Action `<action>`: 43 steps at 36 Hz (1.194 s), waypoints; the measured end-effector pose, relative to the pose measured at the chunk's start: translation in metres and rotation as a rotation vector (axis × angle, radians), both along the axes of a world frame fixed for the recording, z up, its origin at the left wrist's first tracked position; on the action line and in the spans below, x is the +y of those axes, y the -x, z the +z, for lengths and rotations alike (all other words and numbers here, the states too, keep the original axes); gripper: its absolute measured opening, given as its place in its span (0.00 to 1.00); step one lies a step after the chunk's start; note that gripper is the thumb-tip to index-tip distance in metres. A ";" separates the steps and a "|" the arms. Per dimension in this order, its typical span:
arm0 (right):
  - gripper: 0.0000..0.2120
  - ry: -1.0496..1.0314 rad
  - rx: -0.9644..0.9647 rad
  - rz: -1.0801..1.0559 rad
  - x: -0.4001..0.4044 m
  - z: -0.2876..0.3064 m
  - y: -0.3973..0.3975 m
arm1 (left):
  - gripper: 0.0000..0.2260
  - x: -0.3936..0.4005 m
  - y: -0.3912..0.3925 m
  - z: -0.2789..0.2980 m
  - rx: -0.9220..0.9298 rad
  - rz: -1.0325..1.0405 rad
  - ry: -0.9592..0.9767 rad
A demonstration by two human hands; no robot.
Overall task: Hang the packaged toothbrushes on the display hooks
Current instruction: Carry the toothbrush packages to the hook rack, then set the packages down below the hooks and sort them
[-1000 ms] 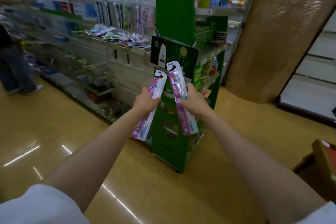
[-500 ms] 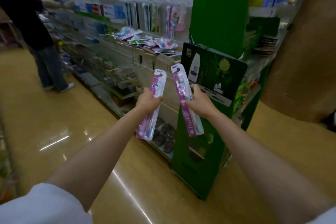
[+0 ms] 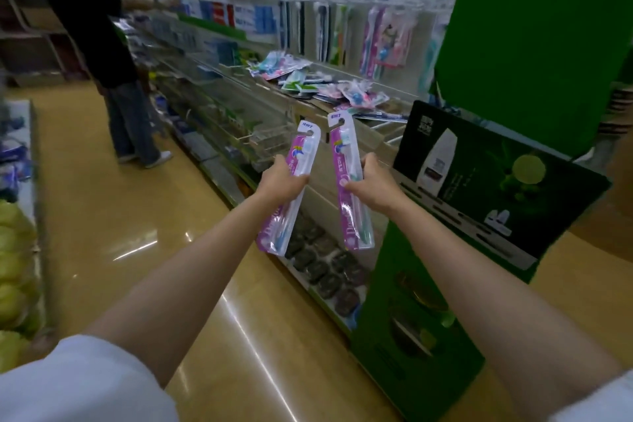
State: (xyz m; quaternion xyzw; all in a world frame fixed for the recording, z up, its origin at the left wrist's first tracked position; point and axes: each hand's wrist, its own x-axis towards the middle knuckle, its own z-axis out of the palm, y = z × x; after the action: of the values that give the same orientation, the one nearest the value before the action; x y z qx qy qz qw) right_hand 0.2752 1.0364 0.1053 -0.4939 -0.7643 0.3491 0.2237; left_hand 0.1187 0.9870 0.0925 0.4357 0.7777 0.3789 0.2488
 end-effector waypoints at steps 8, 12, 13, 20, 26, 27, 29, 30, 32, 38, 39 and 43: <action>0.18 -0.003 0.020 0.012 0.059 0.007 0.092 | 0.22 0.063 0.093 0.005 0.068 -0.010 -0.031; 0.22 -0.038 0.001 0.001 0.084 0.003 0.130 | 0.23 0.094 0.128 0.002 0.049 -0.009 -0.040; 0.22 -0.034 -0.002 0.000 0.092 0.001 0.137 | 0.23 0.101 0.135 0.001 0.044 -0.012 -0.036; 0.24 -0.001 0.014 -0.016 0.160 -0.009 0.181 | 0.22 0.163 0.182 -0.008 0.000 -0.011 0.008; 0.19 -0.053 -0.006 -0.003 0.222 -0.007 0.217 | 0.24 0.217 0.222 -0.004 0.009 0.009 0.004; 0.17 -0.061 -0.008 -0.010 0.232 -0.005 0.225 | 0.24 0.225 0.228 -0.002 0.022 0.006 0.008; 0.18 -0.093 -0.026 0.001 0.250 -0.001 0.239 | 0.26 0.242 0.240 0.001 0.056 0.019 -0.008; 0.20 -0.096 -0.028 0.009 0.258 0.002 0.246 | 0.26 0.252 0.246 0.004 0.065 0.035 -0.022; 0.24 -0.066 -0.018 0.019 0.271 0.007 0.260 | 0.25 0.267 0.255 0.007 0.066 0.065 -0.035; 0.27 -0.042 -0.009 -0.001 0.309 0.005 0.297 | 0.21 0.309 0.289 0.005 0.113 0.065 -0.035; 0.26 -0.043 -0.010 -0.009 0.316 0.004 0.304 | 0.20 0.317 0.297 0.005 0.116 0.063 -0.030; 0.24 -0.060 -0.003 -0.052 0.345 0.003 0.336 | 0.20 0.347 0.328 0.008 0.132 0.037 -0.043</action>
State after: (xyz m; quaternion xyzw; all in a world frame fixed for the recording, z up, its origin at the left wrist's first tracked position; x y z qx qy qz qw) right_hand -0.0607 1.3810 0.1080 -0.5071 -0.7617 0.3193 0.2462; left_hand -0.2094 1.3340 0.1005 0.4503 0.7922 0.3703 0.1806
